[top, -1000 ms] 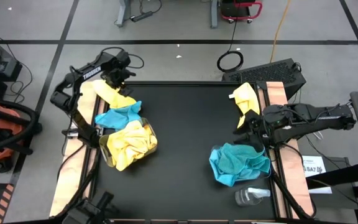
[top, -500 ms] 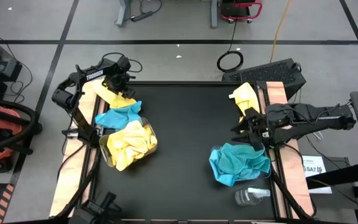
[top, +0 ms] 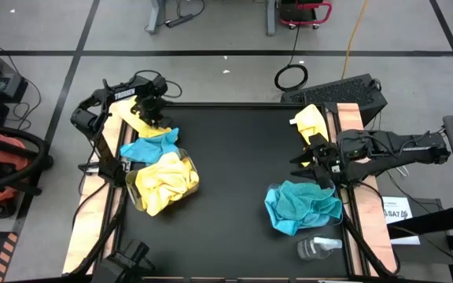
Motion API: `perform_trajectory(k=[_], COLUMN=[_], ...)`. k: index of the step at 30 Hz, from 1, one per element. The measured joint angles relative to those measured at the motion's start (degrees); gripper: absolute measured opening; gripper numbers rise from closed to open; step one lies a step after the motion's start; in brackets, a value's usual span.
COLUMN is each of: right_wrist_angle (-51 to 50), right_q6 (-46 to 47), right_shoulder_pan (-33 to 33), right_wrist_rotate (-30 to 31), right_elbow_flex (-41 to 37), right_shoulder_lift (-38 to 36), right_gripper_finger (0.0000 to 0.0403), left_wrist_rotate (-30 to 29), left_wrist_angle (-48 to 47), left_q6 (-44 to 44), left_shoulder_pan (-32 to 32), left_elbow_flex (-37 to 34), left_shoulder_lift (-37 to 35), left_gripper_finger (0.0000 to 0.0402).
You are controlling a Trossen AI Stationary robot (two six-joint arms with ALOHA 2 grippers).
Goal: Sort microfiber towel by color & place in baskets
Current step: Put the yellow microfiber towel into the left transparent bin
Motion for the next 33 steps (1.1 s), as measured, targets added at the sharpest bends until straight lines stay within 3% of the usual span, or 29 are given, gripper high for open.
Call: perform_trajectory(k=[6,8,15,22,33], right_wrist_angle=[2.2,2.6,3.9,6.1,13.3], right_q6=[-1.0,-1.4,-1.9,-2.5,-10.9], right_shoulder_pan=[0.0,0.0,0.0,0.0,-4.5], right_wrist_rotate=[0.0,0.9,1.4,1.4,3.5], right_elbow_flex=[0.0,0.0,0.0,0.0,0.0], right_shoulder_lift=[0.2,0.3,0.5,1.4,11.0], right_gripper_finger=[0.0249,0.0249,0.0249,0.0249,0.0249], left_wrist_rotate=[0.2,0.3,0.3,1.3,5.4], left_wrist_angle=[-5.6,-6.0,-8.2,-11.6,-13.2], left_q6=[5.3,7.0,9.5,9.5,7.0], left_shoulder_pan=[-0.8,-1.6,-4.1,-7.1,-14.4], left_elbow_flex=[-0.1,-0.1,3.9,13.0,27.6], left_shoulder_lift=[4.9,5.2,2.3,-4.5,-11.8], left_gripper_finger=[0.0025,0.0008,0.0003,0.0002,0.0001])
